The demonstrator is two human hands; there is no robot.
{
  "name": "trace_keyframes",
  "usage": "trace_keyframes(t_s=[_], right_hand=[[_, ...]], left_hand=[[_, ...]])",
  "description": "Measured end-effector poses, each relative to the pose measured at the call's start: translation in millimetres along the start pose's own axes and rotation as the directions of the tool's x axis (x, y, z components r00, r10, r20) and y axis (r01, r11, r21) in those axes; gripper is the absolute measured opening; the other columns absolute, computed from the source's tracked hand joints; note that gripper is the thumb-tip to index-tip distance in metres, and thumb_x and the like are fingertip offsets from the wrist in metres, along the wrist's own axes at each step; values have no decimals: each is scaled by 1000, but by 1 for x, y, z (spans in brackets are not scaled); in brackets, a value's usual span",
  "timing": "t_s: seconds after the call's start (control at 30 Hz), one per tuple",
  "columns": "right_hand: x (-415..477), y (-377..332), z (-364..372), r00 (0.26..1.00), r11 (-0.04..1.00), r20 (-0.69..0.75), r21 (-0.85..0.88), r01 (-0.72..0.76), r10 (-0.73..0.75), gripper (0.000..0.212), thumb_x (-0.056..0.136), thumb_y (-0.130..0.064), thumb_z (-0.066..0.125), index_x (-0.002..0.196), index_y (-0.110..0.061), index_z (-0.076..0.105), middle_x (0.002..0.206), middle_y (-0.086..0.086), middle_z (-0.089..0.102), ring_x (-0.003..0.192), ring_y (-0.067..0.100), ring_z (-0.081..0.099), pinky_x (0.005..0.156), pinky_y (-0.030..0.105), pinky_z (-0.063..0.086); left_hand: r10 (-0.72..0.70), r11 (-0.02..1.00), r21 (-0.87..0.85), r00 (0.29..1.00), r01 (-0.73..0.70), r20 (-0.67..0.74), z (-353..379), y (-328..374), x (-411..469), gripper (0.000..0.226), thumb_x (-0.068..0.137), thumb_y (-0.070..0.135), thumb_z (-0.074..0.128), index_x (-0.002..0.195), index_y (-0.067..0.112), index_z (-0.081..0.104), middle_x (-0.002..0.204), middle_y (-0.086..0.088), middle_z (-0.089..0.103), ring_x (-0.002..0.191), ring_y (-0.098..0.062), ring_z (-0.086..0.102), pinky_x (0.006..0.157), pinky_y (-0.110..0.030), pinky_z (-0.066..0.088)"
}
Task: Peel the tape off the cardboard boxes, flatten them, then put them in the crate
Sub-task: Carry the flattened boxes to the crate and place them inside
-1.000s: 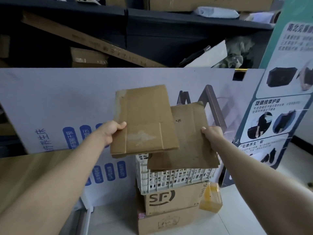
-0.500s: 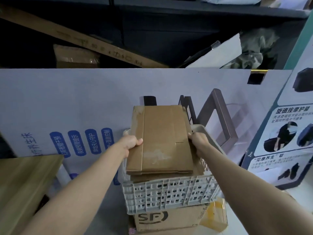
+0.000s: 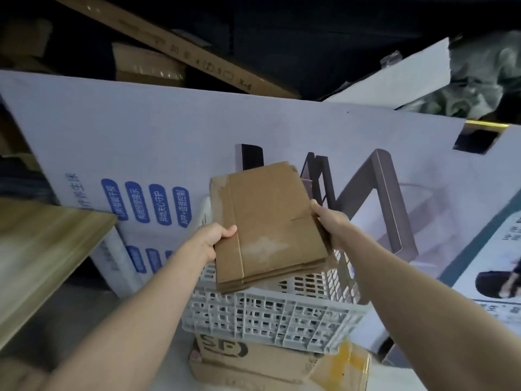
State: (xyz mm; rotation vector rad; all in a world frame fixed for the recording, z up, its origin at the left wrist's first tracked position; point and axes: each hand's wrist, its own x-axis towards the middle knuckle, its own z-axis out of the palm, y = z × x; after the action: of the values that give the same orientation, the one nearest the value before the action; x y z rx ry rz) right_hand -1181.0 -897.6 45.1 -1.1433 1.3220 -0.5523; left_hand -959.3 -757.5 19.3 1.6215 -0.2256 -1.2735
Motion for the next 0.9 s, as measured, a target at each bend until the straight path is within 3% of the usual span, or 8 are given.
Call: trace_keyframes(t_s=[0.17,0.27,0.4,0.5,0.6,0.73,0.8,0.9], right_hand=[[8,7,-10,994,1000,107,-23,-14,17,66,61,-71,71,90,-13,61,85,3,60,76,23,60,64,35,53],[5,16,3,982,994,188,103,-42,22,66,63,-64,74,102,-13,57,100,6,58,89,25,60,79,42,55],[-4,22,33,941,946,337,312,-83,-28,54,73,-42,76,114,-12,59,108,9,68,98,27,65,75,42,55],[-3,23,43,972,921,223,390,-17,-77,37,79,-9,74,113,-12,60,106,11,70,90,26,68,73,40,56],[2,21,37,983,938,178,347,-20,-45,34,78,-5,73,110,-9,61,100,9,71,85,23,68,66,35,56],[15,17,23,988,959,154,281,-44,0,28,77,-8,74,103,-10,63,86,4,73,74,18,69,52,29,53],[24,17,19,991,973,134,223,-58,28,26,77,-10,73,102,-11,63,92,5,71,81,21,67,56,32,51],[37,20,17,985,981,138,149,-126,105,24,78,-13,72,100,-13,62,94,6,69,86,25,64,58,37,49]], left_hand=[[44,975,-211,995,-62,-88,5,-5,-1,18,89,9,62,104,3,54,81,-13,61,72,-27,58,67,-44,46],[62,936,-335,988,-107,-144,14,-16,3,31,89,12,64,117,4,54,91,-12,63,79,-27,59,71,-45,48],[19,909,-409,987,-84,-159,34,-36,5,38,89,23,64,119,3,53,117,-15,62,104,-33,59,96,-53,46],[1,875,-481,995,-49,-99,42,-49,3,31,85,16,68,110,1,56,113,-16,65,97,-32,63,88,-51,51],[5,875,-484,998,-31,-55,31,-49,0,44,69,21,77,104,3,57,102,-16,69,88,-30,67,67,-40,57],[18,970,-221,937,-101,-350,-26,-30,16,86,58,46,82,128,9,48,126,-10,57,119,-32,52,102,-48,41],[53,999,22,955,-48,-292,-46,-19,26,90,59,52,80,132,11,48,136,-8,51,130,-30,41,112,-49,26],[25,934,357,997,2,-73,-58,0,34,62,53,54,77,100,16,65,100,3,65,116,-21,48,111,-43,25]])
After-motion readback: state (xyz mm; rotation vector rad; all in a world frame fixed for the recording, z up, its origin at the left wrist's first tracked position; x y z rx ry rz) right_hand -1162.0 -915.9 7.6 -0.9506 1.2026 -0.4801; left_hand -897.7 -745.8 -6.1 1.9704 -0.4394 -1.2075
